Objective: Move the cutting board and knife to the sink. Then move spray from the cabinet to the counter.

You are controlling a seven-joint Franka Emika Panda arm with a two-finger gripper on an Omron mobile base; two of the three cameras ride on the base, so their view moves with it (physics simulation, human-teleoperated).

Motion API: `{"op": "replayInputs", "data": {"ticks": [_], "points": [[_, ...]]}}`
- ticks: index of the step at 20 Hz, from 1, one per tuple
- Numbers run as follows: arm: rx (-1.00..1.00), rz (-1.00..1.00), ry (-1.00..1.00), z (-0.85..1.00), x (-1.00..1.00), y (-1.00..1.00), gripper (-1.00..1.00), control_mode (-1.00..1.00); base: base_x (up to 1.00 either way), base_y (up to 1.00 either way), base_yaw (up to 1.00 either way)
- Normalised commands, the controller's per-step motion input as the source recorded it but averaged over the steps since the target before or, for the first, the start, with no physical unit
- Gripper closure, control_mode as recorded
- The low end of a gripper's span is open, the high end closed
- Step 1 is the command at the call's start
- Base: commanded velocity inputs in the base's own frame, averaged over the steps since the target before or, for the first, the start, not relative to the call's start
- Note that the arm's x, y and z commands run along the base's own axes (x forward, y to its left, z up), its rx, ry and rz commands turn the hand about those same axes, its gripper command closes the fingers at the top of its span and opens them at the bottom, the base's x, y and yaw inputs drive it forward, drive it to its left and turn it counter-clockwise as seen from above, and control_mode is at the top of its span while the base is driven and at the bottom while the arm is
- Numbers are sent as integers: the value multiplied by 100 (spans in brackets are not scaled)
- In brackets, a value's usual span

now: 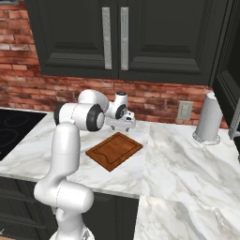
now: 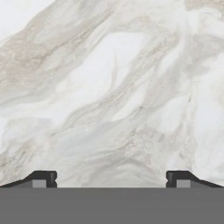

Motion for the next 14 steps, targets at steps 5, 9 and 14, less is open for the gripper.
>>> {"op": "replayInputs", "data": {"ticks": [5, 9, 14], "points": [[0, 0, 0, 0, 0, 0, -100, -100, 0, 0, 0], [0, 0, 0, 0, 0, 0, -100, 100, 0, 0, 0], [0, 0, 0, 0, 0, 0, -100, 100, -3, 0, 0]]}}
